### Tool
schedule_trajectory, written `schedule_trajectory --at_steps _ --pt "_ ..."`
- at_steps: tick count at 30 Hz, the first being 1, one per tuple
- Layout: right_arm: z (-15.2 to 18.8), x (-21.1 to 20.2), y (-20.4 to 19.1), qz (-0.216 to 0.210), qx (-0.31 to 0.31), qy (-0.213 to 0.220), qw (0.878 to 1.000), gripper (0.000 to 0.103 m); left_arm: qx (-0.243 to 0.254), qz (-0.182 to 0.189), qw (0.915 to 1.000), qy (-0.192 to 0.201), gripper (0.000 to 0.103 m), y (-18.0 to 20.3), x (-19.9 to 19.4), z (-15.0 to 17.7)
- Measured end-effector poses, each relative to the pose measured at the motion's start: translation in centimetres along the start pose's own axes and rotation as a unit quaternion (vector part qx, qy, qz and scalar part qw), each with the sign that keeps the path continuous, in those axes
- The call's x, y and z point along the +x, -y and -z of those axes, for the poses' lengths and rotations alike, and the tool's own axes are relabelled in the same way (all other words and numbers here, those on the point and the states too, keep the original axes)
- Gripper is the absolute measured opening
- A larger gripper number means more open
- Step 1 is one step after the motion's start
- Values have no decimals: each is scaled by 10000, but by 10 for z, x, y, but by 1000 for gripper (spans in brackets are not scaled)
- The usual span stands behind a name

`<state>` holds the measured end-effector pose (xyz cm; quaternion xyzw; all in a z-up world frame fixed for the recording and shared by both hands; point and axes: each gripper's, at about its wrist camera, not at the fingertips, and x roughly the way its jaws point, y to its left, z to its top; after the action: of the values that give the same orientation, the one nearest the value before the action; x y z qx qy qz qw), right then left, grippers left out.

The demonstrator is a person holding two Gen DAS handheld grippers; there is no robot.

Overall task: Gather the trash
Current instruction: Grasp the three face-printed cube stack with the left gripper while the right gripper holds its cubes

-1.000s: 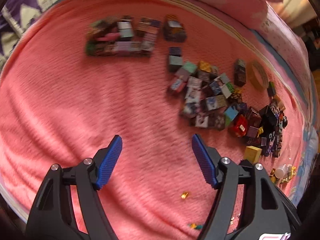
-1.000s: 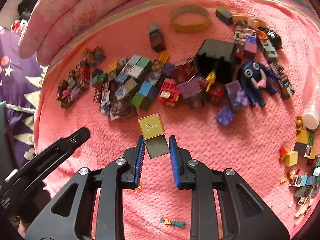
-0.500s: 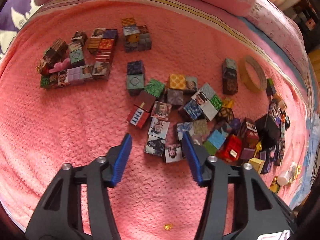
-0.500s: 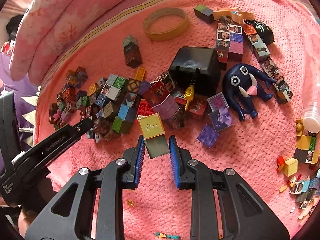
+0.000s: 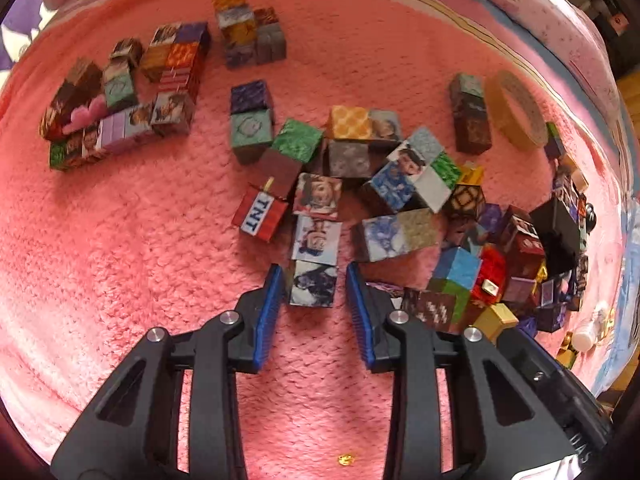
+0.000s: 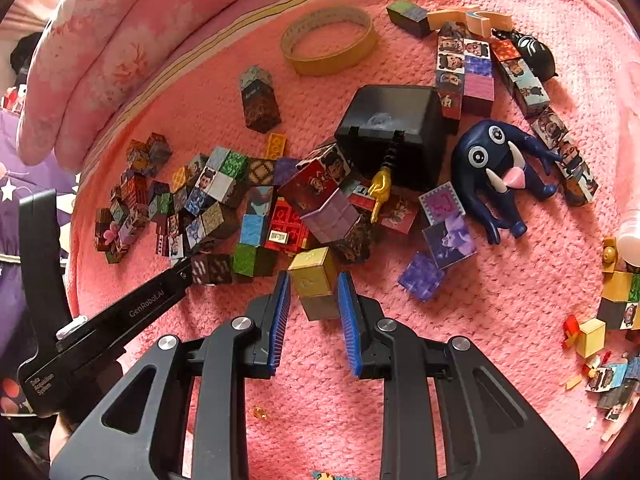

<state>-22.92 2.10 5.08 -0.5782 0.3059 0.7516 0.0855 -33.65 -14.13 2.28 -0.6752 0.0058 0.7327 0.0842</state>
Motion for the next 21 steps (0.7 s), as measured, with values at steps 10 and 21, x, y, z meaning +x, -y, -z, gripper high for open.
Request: schedule_trajectory --at_steps 10,21 --pt "9 -3 20 46 349 18 9994 25 -62 130 9999 72 21 -4 -9 -4" --pt "25 1 24 69 303 -66 9995 25 -187 410 9990 -46 20 -13 -14 51"
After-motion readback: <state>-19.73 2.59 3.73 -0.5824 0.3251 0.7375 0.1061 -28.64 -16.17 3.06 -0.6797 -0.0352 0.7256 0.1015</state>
